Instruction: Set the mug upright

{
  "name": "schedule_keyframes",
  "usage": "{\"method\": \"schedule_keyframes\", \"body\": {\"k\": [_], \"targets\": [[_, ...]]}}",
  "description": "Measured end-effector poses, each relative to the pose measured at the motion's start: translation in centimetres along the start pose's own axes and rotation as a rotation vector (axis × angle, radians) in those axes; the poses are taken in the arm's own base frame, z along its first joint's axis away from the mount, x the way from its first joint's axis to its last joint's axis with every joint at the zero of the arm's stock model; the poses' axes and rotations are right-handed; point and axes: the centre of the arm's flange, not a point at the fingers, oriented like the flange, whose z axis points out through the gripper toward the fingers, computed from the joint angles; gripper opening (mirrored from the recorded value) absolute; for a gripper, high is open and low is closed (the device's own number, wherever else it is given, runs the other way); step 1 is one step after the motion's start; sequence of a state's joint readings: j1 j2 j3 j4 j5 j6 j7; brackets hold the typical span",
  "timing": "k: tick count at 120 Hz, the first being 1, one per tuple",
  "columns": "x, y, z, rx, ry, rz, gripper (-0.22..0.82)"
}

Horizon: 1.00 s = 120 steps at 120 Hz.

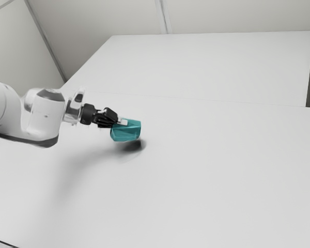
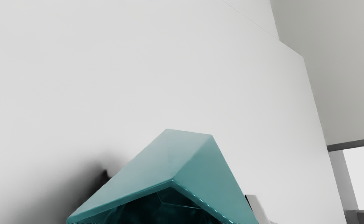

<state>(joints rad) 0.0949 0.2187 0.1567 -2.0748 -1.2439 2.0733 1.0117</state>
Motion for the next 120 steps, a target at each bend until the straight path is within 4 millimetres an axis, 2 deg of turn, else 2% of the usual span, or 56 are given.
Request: {"method": "schedule_keyframes", "body": {"k": [18,24,29,40,61,94,112,120], "targets": [[5.9,6.8,-2.7,0.222,-0.163,0.310,-0.16],[6.9,8.3,-3.2,0.315,-0.242,0.388,-0.16],[7.2,8.7,-3.3,0.393,-0.312,0.432,-0.16],[7.3,8.5,-3.2,0.541,-0.449,0.477,-0.16],[6.6,6.4,-0.1,0.708,-0.600,0.443,-0.15],[4.7,2.9,2.3,0.808,-0.599,0.264,-0.15],[4.2,2.3,2.6,0.838,-0.564,0.183,-0.15],[4.2,2.3,2.7,0.847,-0.550,0.153,-0.04]]}}
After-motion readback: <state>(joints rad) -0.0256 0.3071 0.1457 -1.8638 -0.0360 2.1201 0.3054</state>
